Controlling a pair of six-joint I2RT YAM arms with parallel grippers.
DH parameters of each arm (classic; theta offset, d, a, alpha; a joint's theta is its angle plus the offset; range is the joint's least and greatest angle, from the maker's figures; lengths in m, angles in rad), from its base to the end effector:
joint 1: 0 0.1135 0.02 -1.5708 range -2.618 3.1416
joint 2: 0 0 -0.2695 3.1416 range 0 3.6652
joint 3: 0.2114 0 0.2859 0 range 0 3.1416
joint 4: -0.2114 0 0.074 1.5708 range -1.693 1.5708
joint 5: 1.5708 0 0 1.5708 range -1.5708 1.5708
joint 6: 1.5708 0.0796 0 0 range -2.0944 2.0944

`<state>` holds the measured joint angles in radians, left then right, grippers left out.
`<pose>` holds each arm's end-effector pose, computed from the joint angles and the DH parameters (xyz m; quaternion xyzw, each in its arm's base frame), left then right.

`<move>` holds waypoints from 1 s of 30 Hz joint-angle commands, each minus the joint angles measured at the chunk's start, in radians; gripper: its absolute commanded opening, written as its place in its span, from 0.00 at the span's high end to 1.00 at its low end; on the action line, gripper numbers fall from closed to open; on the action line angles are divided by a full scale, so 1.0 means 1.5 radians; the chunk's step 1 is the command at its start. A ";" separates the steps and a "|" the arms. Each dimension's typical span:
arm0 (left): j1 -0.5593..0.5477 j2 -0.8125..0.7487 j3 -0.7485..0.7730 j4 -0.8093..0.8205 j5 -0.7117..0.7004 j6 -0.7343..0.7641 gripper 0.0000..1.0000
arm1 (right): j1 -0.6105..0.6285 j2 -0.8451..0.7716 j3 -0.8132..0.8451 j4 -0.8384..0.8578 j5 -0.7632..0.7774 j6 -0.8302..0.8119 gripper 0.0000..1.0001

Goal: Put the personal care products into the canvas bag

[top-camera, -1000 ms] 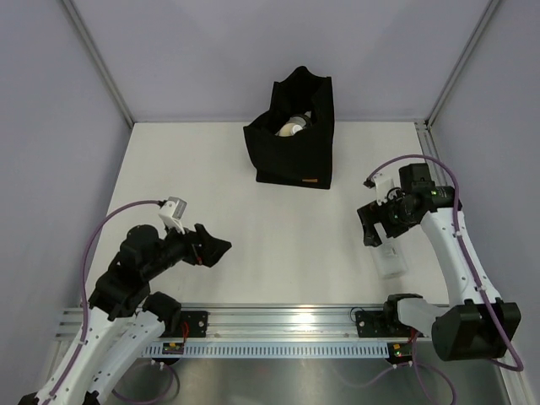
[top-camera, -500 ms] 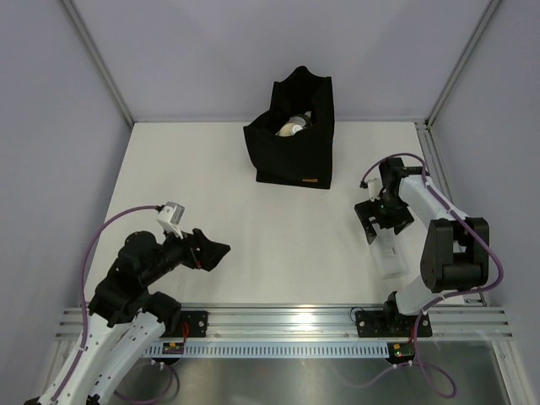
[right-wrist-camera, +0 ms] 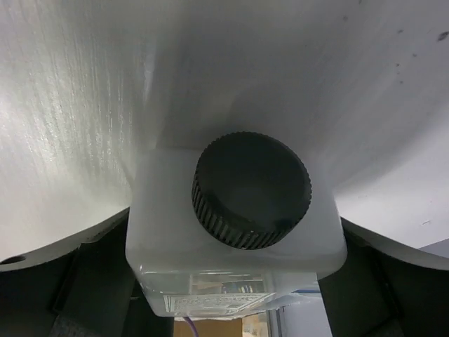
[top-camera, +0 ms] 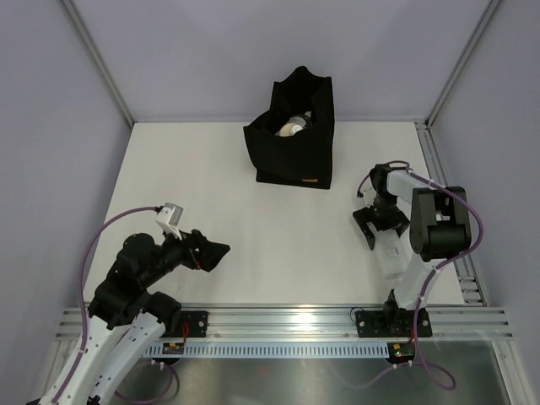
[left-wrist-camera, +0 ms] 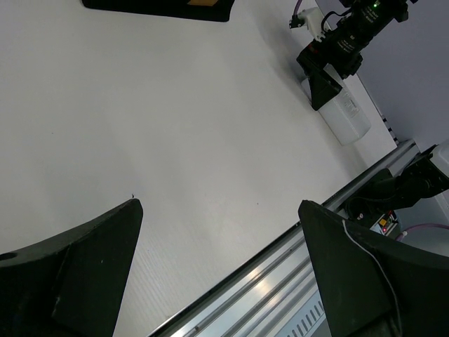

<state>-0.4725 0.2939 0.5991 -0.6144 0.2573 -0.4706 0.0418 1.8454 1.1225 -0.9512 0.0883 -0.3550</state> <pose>0.1283 -0.0883 0.2868 0.0764 0.8008 -0.3580 0.4740 0.3266 0.0066 0.0805 0.1989 -0.9777 0.0355 0.0578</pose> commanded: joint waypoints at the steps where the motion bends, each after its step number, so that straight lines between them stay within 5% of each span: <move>1: -0.001 -0.009 -0.001 0.037 0.006 0.006 0.01 | -0.002 0.022 0.016 0.010 0.018 -0.012 0.06; 2: -0.001 -0.010 -0.001 0.037 0.004 0.006 0.01 | -0.003 0.021 0.019 0.010 0.016 -0.012 0.14; 6: -0.001 -0.016 -0.001 0.037 0.004 0.005 0.01 | -0.012 -0.007 0.058 -0.041 -0.056 -0.010 0.94; 7: 0.000 -0.018 -0.002 0.037 0.003 0.005 0.01 | -0.015 -0.019 0.065 -0.048 -0.080 -0.014 1.00; 17: 0.000 -0.030 0.000 0.035 -0.002 0.004 0.01 | -0.051 -0.167 0.248 -0.142 -0.443 0.031 1.00; 22: -0.001 -0.060 -0.001 0.034 -0.020 0.001 0.01 | -0.047 -0.133 0.511 -0.157 -0.609 0.136 1.00; 24: -0.001 -0.072 -0.002 0.034 -0.026 -0.001 0.01 | -0.037 -0.076 0.681 -0.169 -0.636 0.186 1.00; 30: 0.000 -0.062 -0.002 0.035 -0.030 0.001 0.01 | 0.072 0.033 0.925 -0.029 -0.562 0.256 1.00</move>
<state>-0.4725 0.1917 0.5976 -0.6006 0.2314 -0.4713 0.0692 1.8278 2.3421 -1.1049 -0.6987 -0.0998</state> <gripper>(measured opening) 0.984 0.808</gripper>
